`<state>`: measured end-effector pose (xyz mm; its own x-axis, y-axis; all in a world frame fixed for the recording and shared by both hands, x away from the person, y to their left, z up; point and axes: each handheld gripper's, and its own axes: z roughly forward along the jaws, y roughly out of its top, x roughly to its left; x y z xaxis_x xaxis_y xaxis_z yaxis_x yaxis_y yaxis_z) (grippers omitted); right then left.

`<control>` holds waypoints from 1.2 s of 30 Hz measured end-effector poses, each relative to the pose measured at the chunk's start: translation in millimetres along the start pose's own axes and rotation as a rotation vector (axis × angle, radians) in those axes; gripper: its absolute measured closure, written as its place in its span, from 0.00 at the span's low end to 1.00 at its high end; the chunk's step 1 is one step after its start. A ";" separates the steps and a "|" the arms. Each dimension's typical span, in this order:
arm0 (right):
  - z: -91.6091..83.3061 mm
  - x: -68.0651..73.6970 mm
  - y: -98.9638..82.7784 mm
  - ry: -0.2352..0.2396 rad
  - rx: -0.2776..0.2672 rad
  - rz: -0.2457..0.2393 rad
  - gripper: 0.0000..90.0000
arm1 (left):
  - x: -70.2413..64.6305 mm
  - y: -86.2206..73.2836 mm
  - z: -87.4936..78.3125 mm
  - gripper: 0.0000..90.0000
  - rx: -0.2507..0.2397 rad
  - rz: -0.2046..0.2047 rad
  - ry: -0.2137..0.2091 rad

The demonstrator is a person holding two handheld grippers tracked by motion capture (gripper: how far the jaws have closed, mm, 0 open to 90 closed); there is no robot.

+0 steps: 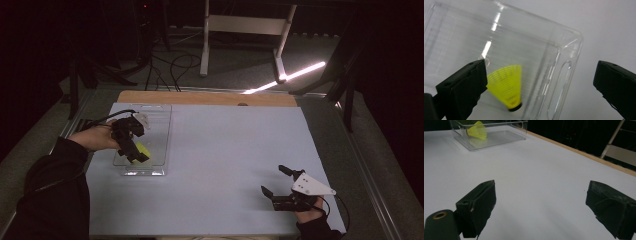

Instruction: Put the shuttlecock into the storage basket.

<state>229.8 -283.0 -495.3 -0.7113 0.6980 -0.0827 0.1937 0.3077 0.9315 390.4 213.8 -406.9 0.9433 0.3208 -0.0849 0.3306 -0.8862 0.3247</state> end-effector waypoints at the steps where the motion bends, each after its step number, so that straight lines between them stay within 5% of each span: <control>1: -0.1 -0.2 -0.1 0.001 0.000 0.000 0.11 | -0.8 1.9 -0.4 0.00 -0.008 0.000 0.002; 9: -0.3 -0.3 0.0 0.000 0.000 0.001 0.11 | -9.5 19.9 0.7 0.00 -0.043 -0.023 -0.012; 15: -0.3 -0.3 -0.1 0.001 0.001 0.001 0.11 | -15.3 37.4 5.5 0.00 -0.051 -0.057 0.020; 29: 0.0 0.0 -0.4 0.001 0.003 -0.002 0.11 | -43.4 77.9 15.5 0.00 -0.170 -0.015 0.046; 36: -0.1 0.6 -0.1 0.001 0.006 -0.005 0.11 | -60.0 94.8 20.3 0.00 -0.244 -0.030 0.065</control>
<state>229.3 -282.7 -495.4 -0.7132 0.6955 -0.0870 0.1938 0.3150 0.9291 365.7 103.7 -390.1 0.9266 0.3739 -0.0399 0.3346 -0.7714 0.5412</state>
